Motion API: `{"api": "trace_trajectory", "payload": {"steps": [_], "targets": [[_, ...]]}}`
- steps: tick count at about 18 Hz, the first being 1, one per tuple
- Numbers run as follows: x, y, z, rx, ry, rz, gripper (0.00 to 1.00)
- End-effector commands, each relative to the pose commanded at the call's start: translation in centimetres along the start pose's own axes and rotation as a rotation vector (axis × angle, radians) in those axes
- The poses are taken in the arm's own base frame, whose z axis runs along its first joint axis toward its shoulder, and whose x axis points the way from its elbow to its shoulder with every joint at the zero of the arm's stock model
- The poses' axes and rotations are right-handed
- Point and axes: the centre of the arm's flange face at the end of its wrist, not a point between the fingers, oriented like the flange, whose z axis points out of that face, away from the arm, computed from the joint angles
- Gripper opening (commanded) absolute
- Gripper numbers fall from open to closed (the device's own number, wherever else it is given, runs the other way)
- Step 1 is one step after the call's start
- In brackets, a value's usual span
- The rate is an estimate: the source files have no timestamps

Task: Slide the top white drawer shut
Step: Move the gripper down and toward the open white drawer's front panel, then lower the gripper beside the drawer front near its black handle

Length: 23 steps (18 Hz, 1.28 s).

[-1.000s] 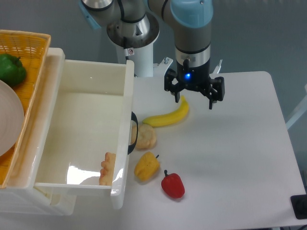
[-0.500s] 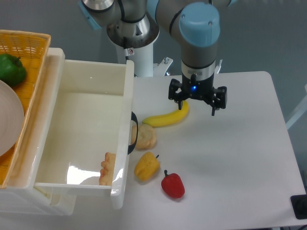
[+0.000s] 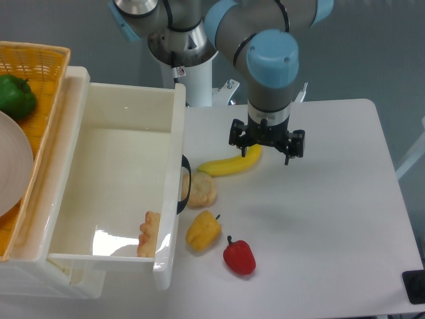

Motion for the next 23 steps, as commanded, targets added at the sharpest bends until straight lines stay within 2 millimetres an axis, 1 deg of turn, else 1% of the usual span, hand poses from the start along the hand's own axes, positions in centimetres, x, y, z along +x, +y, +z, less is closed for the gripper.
{"api": "trace_trajectory", "payload": {"steps": [2, 5, 8, 10, 14, 15, 18, 19, 20, 22, 23], "targets": [[-0.2, -0.7, 1.2, -0.012, 0.014, -0.037, 1.00], [-0.2, -1.8, 1.9, 0.022, 0.072, -0.095, 1.00], [-0.4, -2.4, 2.9, 0.024, 0.100, -0.102, 1.00], [-0.3, -3.3, 3.6, 0.032, 0.122, -0.098, 1.00], [0.0, -4.0, 3.7, 0.054, 0.157, -0.107, 1.00], [-0.2, -4.6, 3.7, 0.069, 0.174, -0.121, 1.00], [-0.4, -6.0, 4.4, 0.098, 0.240, -0.199, 1.00], [-0.4, -6.2, 4.9, 0.092, 0.244, -0.198, 1.00], [0.3, -6.6, 5.5, 0.082, 0.249, -0.187, 1.00], [0.4, -7.2, 5.5, 0.084, 0.247, -0.176, 1.00], [0.4, -7.4, 5.9, 0.081, 0.250, -0.172, 1.00]]}}
